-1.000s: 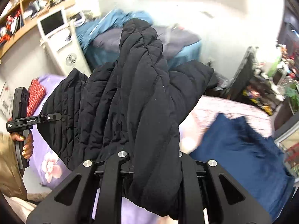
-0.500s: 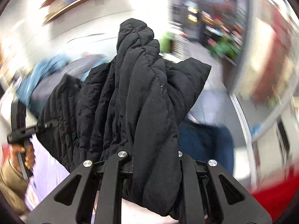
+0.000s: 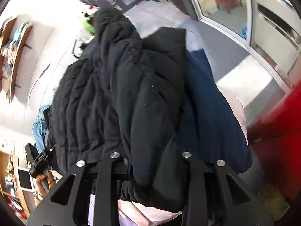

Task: Fold large clothes
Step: 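Carry the lifted jacket with both grippers toward the pink blanket, then lower the jacket onto the pink blanket and open both grippers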

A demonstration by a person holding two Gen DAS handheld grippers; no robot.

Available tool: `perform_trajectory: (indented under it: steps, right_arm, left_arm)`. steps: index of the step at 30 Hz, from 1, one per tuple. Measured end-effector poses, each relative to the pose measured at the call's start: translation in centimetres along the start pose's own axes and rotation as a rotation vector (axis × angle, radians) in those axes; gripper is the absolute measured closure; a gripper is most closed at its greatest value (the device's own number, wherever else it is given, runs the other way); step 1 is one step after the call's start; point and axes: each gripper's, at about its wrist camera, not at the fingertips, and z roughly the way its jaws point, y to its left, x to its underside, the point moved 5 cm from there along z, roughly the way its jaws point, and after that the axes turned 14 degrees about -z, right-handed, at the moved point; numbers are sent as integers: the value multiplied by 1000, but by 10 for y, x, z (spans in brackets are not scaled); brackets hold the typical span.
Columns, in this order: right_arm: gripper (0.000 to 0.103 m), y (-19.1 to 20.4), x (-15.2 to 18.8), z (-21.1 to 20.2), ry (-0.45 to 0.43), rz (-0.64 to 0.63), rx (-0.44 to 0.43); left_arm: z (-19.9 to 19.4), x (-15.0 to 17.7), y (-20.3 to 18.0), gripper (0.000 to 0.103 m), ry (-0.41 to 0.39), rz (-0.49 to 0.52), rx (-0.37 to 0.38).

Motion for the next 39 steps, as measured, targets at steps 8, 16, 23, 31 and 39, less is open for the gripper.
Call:
perform_trajectory:
  steps: [8, 16, 23, 31, 39]
  right_arm:
    - [55, -10, 3, 9, -20, 48, 23]
    - [47, -13, 10, -2, -79, 97, 54]
    - [20, 20, 9, -40, -122, -20, 251]
    - [14, 66, 19, -73, -97, -193, 405]
    - [10, 125, 49, -68, -18, -354, 386]
  left_arm:
    - [4, -4, 27, 14, 12, -143, 48]
    - [-48, -3, 34, 13, -79, -230, 39]
    - [-109, 0, 5, 6, -316, 13, -284]
    - [-118, 44, -71, 6, -350, 332, -431]
    - [-88, 118, -120, 6, -159, 495, -377]
